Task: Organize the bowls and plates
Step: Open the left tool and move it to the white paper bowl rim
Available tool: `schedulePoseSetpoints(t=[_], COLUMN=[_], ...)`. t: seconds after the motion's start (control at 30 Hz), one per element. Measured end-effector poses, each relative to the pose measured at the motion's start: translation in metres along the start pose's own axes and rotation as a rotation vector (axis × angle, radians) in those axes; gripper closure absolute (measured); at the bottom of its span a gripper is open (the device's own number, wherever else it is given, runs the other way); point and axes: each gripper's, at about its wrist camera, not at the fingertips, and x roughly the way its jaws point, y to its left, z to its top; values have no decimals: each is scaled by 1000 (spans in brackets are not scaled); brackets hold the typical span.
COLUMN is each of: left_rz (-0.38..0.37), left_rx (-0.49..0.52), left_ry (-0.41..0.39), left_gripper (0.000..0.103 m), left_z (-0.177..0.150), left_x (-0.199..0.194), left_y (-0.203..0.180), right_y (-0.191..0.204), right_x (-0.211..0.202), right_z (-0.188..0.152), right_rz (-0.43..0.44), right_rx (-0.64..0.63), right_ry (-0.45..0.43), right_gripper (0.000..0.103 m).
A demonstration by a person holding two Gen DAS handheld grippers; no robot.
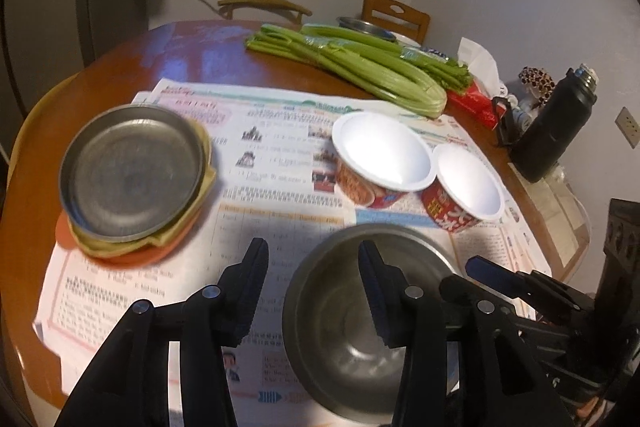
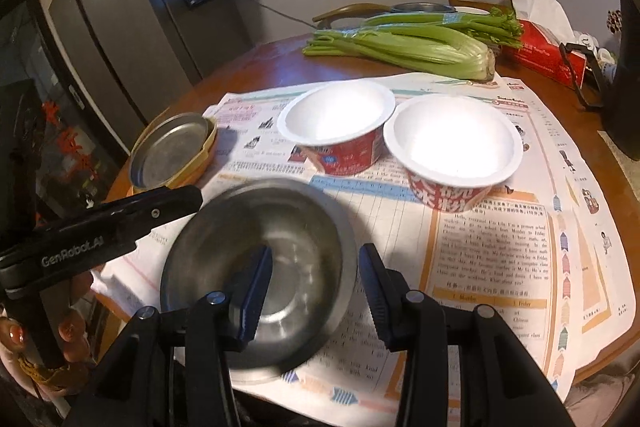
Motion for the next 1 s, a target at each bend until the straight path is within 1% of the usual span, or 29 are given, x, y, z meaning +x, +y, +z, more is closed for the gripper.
schedulePoseSetpoints(t=[0.1, 0.27, 0.47, 0.7, 0.83, 1.0], left_rz=[-2, 2, -9, -10, -17, -20], left_rx=[16, 53, 83, 107, 101, 76], left_ry=[-9, -1, 22, 70, 102, 146], left_gripper=[54, 54, 54, 54, 54, 54], left_z=[11, 30, 50, 72, 81, 93], left_x=[3, 16, 37, 67, 84, 106], left_y=[1, 0, -5, -12, -12, -11], right_y=[-5, -15, -25, -31, -32, -32], right_x=[5, 23, 41, 49, 53, 63], right_z=[10, 26, 38, 54, 64, 72], right_rz=[16, 60, 70, 54, 34, 13], right_rx=[38, 116, 191, 226, 214, 196], right_ry=[-4, 14, 25, 13, 3, 16], right_gripper=[58, 58, 58, 58, 58, 58])
